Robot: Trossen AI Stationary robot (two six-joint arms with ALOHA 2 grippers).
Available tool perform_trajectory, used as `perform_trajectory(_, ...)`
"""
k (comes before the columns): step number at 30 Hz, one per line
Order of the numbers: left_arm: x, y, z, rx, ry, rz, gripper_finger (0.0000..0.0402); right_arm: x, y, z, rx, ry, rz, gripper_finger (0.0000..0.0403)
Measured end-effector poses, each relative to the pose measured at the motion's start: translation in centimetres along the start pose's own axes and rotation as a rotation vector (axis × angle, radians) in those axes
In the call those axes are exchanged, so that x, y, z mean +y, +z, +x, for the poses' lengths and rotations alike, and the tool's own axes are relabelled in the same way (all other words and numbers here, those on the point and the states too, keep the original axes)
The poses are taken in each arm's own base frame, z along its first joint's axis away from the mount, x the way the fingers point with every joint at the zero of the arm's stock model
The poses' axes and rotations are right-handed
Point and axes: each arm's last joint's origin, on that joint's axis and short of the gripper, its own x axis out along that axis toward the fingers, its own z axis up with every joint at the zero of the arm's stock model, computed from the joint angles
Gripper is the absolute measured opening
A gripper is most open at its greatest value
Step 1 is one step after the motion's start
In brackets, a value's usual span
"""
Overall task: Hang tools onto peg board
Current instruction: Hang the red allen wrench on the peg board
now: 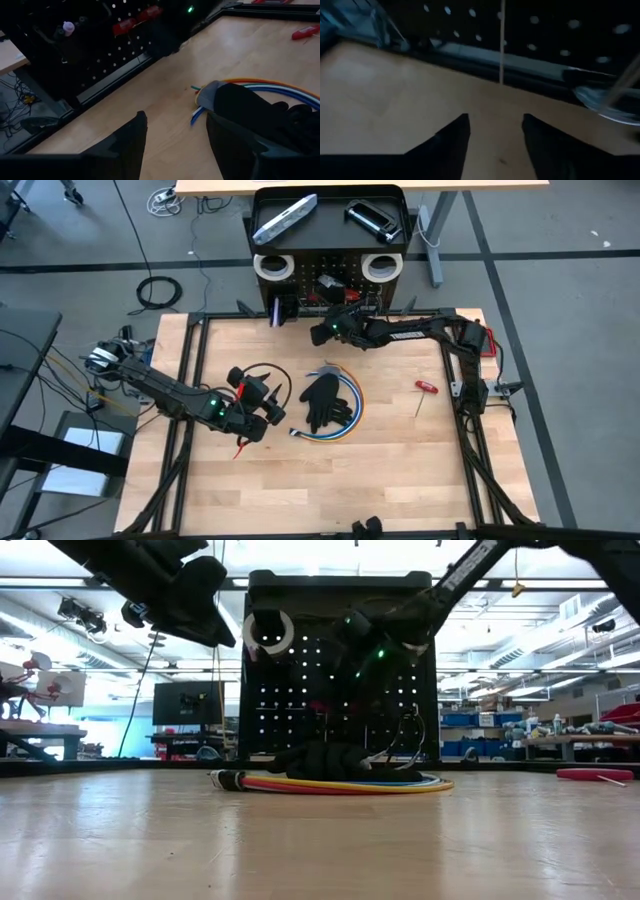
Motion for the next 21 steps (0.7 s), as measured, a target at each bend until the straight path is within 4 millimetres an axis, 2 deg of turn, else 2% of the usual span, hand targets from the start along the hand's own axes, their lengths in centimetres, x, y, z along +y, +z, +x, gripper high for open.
perform_trajectory(5,0.1,0.0,-0.1,0.013,-0.01,0.012,0.0211,0.7,1.0,-4.1,0.046,-0.024,-0.135,0.0228)
perform_trajectory(10,0.5,0.4,-0.4,0.01,-0.027,0.01,0.0211,1.8,0.9,-8.8,0.052,-0.088,-0.261,0.0233)
perform_trajectory(13,0.8,0.7,-0.6,0.005,-0.033,-0.002,0.0211,2.2,0.6,-10.7,0.07,-0.09,-0.303,0.0229)
perform_trajectory(17,0.9,0.9,-0.7,0.01,-0.049,-0.008,0.0211,2.8,-0.7,-12.3,0.124,-0.098,-0.394,0.0225)
perform_trajectory(21,0.9,0.8,-0.7,0.021,-0.063,-0.008,0.0211,4.0,-3.0,-14.2,0.146,-0.09,-0.507,0.0221)
